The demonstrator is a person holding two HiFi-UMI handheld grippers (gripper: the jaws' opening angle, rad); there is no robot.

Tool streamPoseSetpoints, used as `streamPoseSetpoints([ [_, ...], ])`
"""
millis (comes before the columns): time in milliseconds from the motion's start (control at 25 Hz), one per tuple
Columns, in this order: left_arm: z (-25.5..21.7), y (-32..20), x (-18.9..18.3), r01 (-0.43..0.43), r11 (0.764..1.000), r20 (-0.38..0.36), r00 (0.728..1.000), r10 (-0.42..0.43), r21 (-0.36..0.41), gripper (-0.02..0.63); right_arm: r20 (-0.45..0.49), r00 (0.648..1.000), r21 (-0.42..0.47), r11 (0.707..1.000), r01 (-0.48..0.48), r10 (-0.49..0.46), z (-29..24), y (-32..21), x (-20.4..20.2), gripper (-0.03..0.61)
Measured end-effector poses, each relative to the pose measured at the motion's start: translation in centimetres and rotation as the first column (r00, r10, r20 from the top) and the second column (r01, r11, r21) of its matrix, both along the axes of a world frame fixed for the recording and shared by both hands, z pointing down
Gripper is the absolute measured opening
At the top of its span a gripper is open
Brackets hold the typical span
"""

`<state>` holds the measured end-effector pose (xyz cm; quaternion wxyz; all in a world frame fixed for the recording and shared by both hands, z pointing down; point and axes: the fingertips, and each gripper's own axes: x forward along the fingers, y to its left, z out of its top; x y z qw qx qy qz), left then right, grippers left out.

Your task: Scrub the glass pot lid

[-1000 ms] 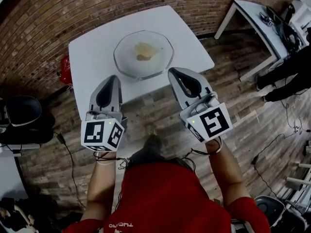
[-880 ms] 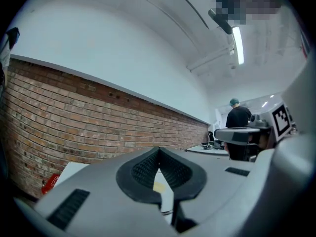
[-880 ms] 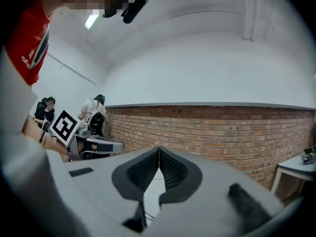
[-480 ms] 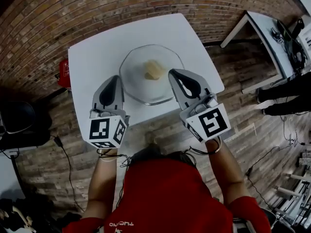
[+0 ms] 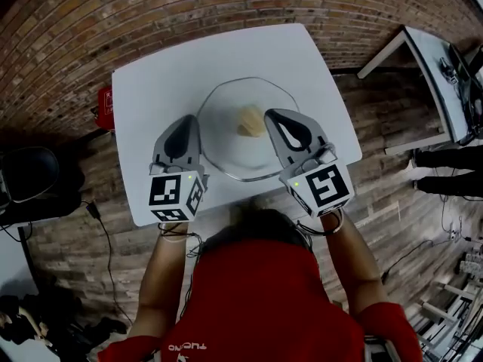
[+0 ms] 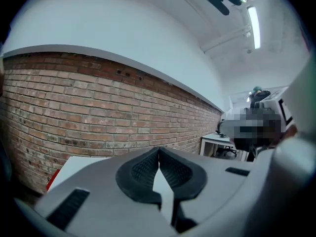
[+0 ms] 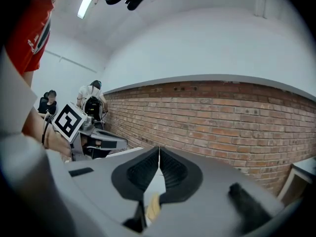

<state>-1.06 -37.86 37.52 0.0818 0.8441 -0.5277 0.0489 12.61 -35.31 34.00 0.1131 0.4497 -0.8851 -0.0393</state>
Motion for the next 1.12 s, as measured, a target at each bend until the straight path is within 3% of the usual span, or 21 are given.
streamPoseSetpoints([
  [200,3.3,-1.2,-0.4,0.039,0.992,0.001,0.999,-0.039,-0.119,0.018,-0.093,0.995,-0.114,0.993,0.023,-0.034,4.3,-2.4,-0.6,0.031],
  [400,7.2,-2.0,-1.0,0.087,0.96,0.007,0.996,-0.088,-0.267,0.02,-0.132,0.99,-0.273,0.962,0.017,-0.055,9.3,-3.8,-0.6,0.032],
  [480,8.8,-2.2,-1.2,0.094,0.942,0.007,0.995,-0.097,-0.323,0.025,-0.147,0.987,-0.325,0.946,0.011,-0.062,11.1,-4.4,-0.5,0.034],
  [520,9.6,-2.3,-1.1,0.087,0.931,0.001,0.996,-0.092,-0.354,0.065,-0.153,0.986,-0.348,0.938,0.007,-0.064,12.0,-4.7,-0.5,0.042],
  [560,10.5,-2.3,-1.0,0.076,0.919,-0.007,0.996,-0.085,-0.387,0.129,-0.157,0.985,-0.371,0.929,0.005,-0.068,12.8,-5.1,-0.5,0.088],
  [600,11.4,-2.3,-0.9,0.067,0.905,-0.013,0.997,-0.08,-0.419,0.15,-0.161,0.984,-0.394,0.919,0.004,-0.073,13.5,-5.4,-0.5,0.138],
  [880,16.5,-1.9,-0.9,0.054,0.8,-0.024,0.996,-0.086,-0.597,0.176,-0.237,0.966,-0.515,0.856,-0.035,-0.103,17.8,-6.7,-0.3,0.15],
  [1000,17.4,-1.6,-0.8,0.044,0.776,-0.034,0.996,-0.084,-0.629,0.176,-0.265,0.956,-0.565,0.824,-0.05,-0.124,19.1,-6.2,-0.2,0.15],
  [1120,17.7,-1.6,-0.9,0.033,0.768,-0.059,0.994,-0.092,-0.639,0.176,-0.285,0.95,-0.577,0.815,-0.06,-0.131,20.0,-6.2,0.0,0.149],
])
